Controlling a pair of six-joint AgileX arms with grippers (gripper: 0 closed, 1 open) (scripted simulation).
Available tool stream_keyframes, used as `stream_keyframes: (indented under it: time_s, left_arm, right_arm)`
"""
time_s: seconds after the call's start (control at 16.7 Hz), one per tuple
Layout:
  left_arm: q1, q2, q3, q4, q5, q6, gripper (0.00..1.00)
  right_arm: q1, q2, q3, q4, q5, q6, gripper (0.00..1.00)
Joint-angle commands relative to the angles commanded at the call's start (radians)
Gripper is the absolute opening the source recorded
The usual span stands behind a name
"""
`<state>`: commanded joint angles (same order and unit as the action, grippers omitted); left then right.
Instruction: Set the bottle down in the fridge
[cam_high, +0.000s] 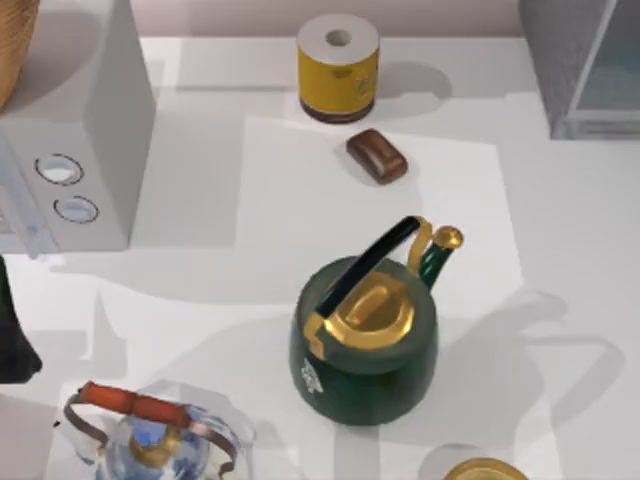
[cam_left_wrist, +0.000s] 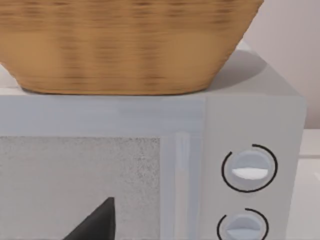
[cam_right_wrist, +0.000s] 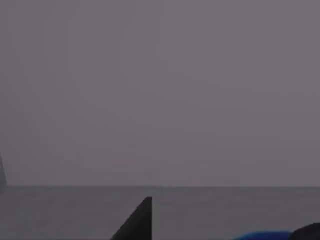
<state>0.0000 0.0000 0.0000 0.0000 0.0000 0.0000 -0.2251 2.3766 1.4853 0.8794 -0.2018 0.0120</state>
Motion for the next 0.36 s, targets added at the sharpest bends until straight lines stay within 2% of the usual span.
stream_keyframes:
  time_s: [0.36]
  left_arm:
    - [0.000,0.000,0.000,0.000,0.000,0.000,1.00]
  right_arm:
    - [0.000,0.000,0.000,0.000,0.000,0.000,1.00]
